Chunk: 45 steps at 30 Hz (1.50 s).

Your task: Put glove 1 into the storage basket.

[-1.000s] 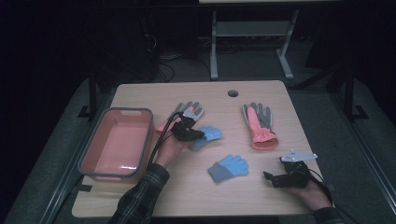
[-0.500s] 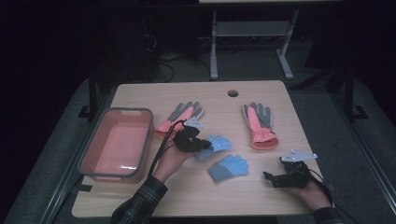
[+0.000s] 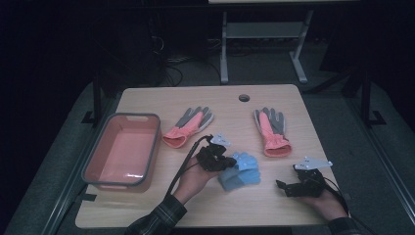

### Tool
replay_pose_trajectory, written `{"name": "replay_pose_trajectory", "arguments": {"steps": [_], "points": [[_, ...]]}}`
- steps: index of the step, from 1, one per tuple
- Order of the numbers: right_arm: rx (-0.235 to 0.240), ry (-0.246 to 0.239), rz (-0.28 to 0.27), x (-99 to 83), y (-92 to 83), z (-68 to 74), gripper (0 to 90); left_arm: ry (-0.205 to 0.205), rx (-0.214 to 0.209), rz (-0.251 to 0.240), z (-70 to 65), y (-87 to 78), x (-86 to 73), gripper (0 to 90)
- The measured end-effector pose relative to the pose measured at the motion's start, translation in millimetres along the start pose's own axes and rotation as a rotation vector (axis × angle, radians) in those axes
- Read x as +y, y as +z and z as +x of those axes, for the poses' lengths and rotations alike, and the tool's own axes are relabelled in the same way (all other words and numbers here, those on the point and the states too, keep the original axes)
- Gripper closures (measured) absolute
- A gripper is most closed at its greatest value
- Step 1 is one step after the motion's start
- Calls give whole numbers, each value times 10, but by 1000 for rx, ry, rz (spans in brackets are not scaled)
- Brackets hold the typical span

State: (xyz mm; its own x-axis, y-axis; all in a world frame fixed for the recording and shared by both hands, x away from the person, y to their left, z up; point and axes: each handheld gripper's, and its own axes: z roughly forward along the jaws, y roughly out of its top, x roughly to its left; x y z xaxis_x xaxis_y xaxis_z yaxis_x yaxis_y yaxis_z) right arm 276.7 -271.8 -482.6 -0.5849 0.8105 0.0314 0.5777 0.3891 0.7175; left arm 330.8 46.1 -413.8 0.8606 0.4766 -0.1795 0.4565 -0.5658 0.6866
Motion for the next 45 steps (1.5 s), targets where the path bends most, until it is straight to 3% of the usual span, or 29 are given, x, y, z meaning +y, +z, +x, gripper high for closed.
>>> {"name": "replay_pose_trajectory", "arguments": {"steps": [6, 18, 20, 21, 22, 24, 28, 30, 33, 45], "points": [[0, 0, 0, 0, 0, 0, 96, 0, -10, 13, -60, 126, -30, 873], [2, 3, 3, -1, -2, 2, 96, 33, -7, 102, -145, 339, -144, 846], [2, 3, 3, 0, -2, 3, 96, 22, -10, 91, -153, 346, -148, 796], [2, 4, 3, 0, -2, 3, 96, 40, -18, 95, -150, 333, -142, 796], [2, 3, 3, 0, -2, 2, 96, 49, -14, 83, -163, 297, -128, 677], [2, 3, 3, 0, -2, 2, 96, 48, -27, 68, -168, 259, -112, 546], [1, 4, 3, 0, -2, 2, 96, 87, 5, 59, -179, 225, -113, 299], [2, 3, 2, 0, -2, 2, 96, 106, 4, 71, -172, 228, -118, 228], [0, 1, 1, 0, -1, 0, 96, 116, 1, 94, -167, 323, -144, 174], [0, -1, 0, 0, -1, -1, 96, 134, 39, 134, -160, 576, -181, 162]]}}
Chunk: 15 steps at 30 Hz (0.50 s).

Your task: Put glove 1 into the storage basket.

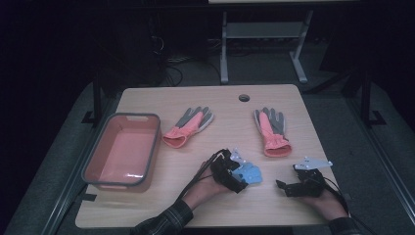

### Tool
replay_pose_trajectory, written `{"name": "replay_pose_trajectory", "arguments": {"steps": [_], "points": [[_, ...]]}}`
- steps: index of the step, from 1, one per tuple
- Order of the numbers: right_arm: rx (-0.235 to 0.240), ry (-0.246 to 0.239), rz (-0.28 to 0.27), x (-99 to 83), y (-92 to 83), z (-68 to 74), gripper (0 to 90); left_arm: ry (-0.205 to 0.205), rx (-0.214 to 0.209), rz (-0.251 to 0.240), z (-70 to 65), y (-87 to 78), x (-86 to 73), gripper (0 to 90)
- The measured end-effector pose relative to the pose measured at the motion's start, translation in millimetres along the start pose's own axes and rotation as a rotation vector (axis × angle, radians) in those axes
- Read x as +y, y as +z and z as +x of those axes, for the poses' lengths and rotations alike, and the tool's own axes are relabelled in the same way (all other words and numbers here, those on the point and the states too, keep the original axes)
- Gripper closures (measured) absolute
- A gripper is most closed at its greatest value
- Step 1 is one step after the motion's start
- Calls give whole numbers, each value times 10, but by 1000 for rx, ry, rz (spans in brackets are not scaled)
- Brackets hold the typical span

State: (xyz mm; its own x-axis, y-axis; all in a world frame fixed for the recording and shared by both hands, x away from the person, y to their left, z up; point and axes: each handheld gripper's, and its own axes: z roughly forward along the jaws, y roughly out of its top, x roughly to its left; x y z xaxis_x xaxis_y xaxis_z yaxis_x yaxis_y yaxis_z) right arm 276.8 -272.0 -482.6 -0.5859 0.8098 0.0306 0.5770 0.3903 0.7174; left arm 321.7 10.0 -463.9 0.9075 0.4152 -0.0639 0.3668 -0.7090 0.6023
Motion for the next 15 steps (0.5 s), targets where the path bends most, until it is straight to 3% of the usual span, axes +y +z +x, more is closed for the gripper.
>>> {"name": "replay_pose_trajectory", "arguments": {"steps": [5, 8, 15], "points": [[0, 2, 1, 0, -1, 1, 96, 46, 40, 7, -38, -3, -11, 202], [0, 1, 1, 0, -1, 1, 96, 40, 40, -10, -38, -12, -26, 246], [2, 4, 3, -1, -1, 4, 96, 46, 37, -18, 6, -62, -37, 491]]}}
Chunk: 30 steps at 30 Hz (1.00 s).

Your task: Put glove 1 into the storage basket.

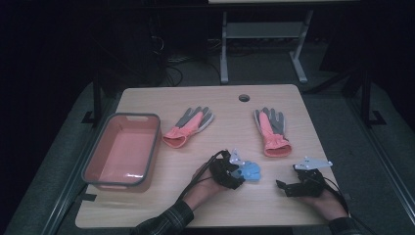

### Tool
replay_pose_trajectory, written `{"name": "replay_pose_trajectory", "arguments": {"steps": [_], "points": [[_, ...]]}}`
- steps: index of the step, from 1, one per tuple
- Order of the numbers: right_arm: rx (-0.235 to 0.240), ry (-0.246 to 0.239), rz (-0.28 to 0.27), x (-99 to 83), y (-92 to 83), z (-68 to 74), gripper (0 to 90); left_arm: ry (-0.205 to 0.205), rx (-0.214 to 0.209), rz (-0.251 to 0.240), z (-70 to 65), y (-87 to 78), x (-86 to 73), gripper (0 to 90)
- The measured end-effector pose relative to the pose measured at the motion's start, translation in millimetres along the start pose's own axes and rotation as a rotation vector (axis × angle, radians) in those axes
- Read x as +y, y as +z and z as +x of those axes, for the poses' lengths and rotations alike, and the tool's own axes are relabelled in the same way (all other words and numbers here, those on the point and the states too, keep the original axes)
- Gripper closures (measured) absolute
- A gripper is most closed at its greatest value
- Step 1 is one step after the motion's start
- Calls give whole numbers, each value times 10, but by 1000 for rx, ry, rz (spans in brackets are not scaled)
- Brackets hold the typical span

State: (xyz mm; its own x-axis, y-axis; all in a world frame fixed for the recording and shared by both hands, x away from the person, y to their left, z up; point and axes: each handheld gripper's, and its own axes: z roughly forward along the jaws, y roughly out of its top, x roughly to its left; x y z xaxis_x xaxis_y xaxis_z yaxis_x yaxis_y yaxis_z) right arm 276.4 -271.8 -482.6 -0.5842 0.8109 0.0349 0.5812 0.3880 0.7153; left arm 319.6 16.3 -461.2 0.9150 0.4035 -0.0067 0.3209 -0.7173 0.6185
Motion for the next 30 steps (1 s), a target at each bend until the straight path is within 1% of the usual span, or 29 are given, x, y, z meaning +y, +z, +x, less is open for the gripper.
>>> {"name": "replay_pose_trajectory", "arguments": {"steps": [1, 4, 8, 10, 11, 12, 13, 14, 15, 16, 17, 18, 19, 21, 22, 24, 25, 26, 27, 29, 30], "points": [[0, 1, 0, 0, 0, 1, 96, -2, 1, -3, 9, -2, -3, 533], [-1, 1, -2, 0, 0, 1, 96, -6, 3, -11, 36, -5, -8, 614], [-1, -4, -3, 0, 1, -3, 96, -2, -5, 3, 68, -13, 10, 702], [-1, -4, -3, 0, 1, -3, 96, -5, -7, 5, 75, -15, 11, 726], [-1, -5, -3, 0, 2, -3, 96, -23, -25, 2, 99, -18, 6, 736], [-1, -5, -4, 0, 2, -3, 96, -37, -39, -2, 127, -21, -1, 740], [-1, -5, -4, 0, 2, -3, 96, -37, -39, -2, 127, -21, -1, 746], [0, -4, -3, 1, 1, -3, 96, -49, -45, -10, 133, -18, -3, 746], [0, -5, -3, 1, 2, -4, 96, -55, -57, -3, 149, -24, -4, 748], [0, -5, -3, 0, 2, -5, 96, -55, -57, -3, 149, -24, -4, 748], [0, -4, -3, 1, 1, -4, 96, -77, -76, -4, 172, -33, -4, 749], [0, -4, -3, 1, 1, -4, 96, -77, -76, -4, 172, -33, -4, 749], [0, -4, -3, 1, 2, -4, 96, -84, -88, -3, 190, -51, -2, 750], [0, -4, -3, 1, 1, -4, 96, -88, -97, -2, 199, -74, 3, 751], [0, -3, -3, 1, 2, -3, 96, -84, -100, 1, 204, -86, 7, 751], [0, -3, -3, 1, 1, -3, 96, -105, -106, -11, 202, -112, 15, 752], [0, -3, -3, 1, 2, -3, 96, -100, -112, -5, 215, -137, 22, 752], [0, -3, -3, 1, 2, -3, 96, -111, -115, -16, 216, -156, 24, 752], [0, -3, -3, 1, 2, -3, 96, -111, -115, -16, 216, -156, 24, 752], [0, -3, -3, 1, 1, -3, 96, -109, -123, -11, 240, -236, 36, 752], [0, -3, -3, 1, 2, -3, 96, -109, -123, -11, 240, -236, 36, 752]]}}
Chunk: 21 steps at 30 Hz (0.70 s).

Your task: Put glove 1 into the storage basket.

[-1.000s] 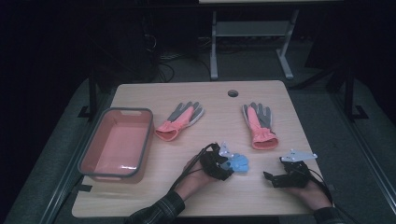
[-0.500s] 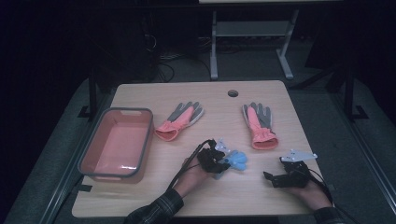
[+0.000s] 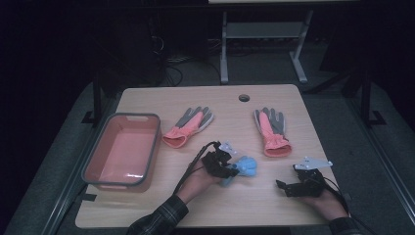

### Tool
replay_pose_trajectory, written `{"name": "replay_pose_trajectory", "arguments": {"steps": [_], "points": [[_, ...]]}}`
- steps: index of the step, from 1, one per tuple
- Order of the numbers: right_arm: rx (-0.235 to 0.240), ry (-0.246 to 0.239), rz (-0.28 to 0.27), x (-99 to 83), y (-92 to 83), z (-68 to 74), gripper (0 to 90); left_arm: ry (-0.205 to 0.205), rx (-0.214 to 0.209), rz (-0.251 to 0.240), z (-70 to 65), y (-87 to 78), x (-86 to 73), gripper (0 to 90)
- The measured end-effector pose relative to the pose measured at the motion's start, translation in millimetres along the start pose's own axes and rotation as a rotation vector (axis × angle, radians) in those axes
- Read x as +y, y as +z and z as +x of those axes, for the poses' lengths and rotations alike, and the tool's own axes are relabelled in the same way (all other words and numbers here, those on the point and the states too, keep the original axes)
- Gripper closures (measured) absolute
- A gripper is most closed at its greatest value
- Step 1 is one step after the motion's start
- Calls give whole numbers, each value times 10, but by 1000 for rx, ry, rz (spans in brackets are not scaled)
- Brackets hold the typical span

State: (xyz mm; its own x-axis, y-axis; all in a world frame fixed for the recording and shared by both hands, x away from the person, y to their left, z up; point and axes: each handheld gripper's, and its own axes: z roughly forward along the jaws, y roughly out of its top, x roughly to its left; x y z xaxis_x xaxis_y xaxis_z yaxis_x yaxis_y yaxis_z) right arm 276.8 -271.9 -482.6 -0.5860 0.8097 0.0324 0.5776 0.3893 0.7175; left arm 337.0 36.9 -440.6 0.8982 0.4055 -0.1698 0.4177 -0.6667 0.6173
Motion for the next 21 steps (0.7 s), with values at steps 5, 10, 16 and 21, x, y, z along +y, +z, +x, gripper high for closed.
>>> {"name": "replay_pose_trajectory", "arguments": {"steps": [5, 10, 16, 21], "points": [[0, 1, 0, 0, 0, 1, 96, -14, -8, -17, 24, -182, 28, 752], [0, 1, 0, 0, 0, 1, 96, -15, -3, -24, 65, -347, 34, 751], [0, 0, 0, 0, 0, 0, 96, -40, 7, -47, 129, -509, 24, 751], [0, 0, 0, 0, 0, 0, 96, -66, 19, -70, 226, -732, -1, 751]]}}
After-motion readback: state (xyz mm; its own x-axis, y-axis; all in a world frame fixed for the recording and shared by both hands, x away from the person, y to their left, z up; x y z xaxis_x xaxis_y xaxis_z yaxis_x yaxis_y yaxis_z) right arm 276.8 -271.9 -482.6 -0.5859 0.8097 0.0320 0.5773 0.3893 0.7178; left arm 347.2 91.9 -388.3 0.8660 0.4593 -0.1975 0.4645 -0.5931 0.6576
